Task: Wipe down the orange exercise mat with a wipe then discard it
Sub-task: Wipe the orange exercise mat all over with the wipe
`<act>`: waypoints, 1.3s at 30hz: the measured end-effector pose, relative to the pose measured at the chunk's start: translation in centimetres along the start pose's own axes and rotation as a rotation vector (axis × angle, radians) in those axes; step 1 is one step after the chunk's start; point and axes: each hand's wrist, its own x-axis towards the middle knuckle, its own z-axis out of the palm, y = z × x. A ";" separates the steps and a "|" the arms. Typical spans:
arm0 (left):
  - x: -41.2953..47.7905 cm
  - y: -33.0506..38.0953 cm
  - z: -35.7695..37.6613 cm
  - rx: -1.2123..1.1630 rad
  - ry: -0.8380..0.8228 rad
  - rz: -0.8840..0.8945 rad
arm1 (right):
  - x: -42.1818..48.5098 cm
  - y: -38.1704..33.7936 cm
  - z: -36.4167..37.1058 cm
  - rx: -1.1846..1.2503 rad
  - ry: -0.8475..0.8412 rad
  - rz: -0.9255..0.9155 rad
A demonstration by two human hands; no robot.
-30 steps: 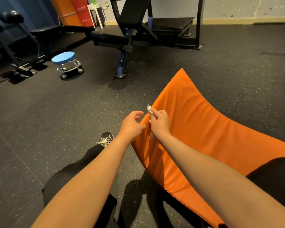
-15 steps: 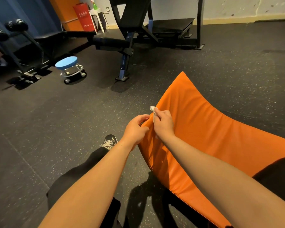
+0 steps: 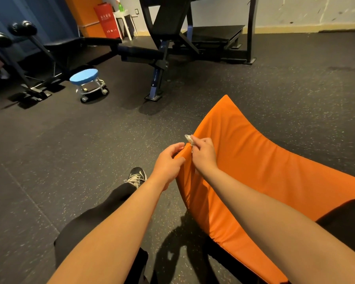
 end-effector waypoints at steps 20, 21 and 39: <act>0.5 -1.9 -1.7 -0.139 0.048 -0.134 | -5.3 1.3 2.4 0.008 -0.082 -0.176; 0.6 -2.0 -1.8 -0.143 0.039 -0.134 | -5.0 1.3 2.2 0.002 -0.073 -0.177; 0.0 -4.0 -2.7 -0.197 0.040 -0.174 | -4.7 0.1 2.3 0.008 -0.161 -0.135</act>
